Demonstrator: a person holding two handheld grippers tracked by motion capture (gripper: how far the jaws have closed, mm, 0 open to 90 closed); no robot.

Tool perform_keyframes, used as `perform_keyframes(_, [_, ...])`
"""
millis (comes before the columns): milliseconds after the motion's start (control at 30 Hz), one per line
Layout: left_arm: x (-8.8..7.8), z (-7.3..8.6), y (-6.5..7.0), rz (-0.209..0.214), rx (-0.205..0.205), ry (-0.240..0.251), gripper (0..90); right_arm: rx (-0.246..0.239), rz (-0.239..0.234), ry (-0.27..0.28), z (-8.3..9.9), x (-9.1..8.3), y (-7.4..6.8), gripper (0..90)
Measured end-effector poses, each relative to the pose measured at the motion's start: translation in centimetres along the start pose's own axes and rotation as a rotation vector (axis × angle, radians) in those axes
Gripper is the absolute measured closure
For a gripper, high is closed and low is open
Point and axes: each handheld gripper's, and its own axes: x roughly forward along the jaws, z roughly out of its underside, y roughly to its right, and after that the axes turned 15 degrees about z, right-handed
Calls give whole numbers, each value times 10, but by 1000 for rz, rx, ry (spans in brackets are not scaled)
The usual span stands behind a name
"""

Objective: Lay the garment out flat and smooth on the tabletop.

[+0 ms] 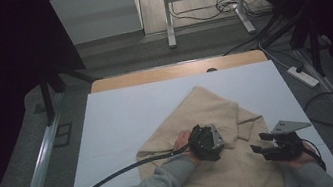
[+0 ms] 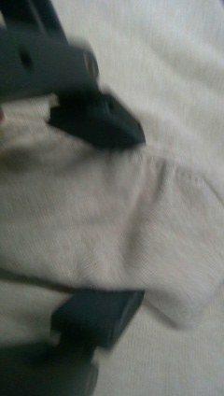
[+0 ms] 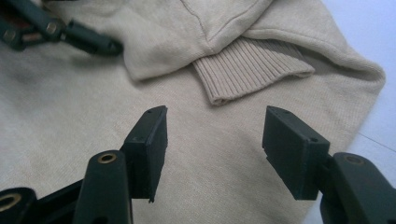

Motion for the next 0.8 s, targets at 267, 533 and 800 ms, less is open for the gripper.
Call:
perform_keyframes(267, [-24, 7, -22, 122, -58, 136, 822, 8, 8, -5, 1, 0, 2, 402])
perform_keyframes(533, [-52, 17, -51, 197, -161, 251, 836, 20, 17, -12, 1, -1, 4, 403])
perform_keyframes(800, [-73, 33, -78, 178, -263, 318, 837, 24, 26, -15, 2, 0, 5, 403])
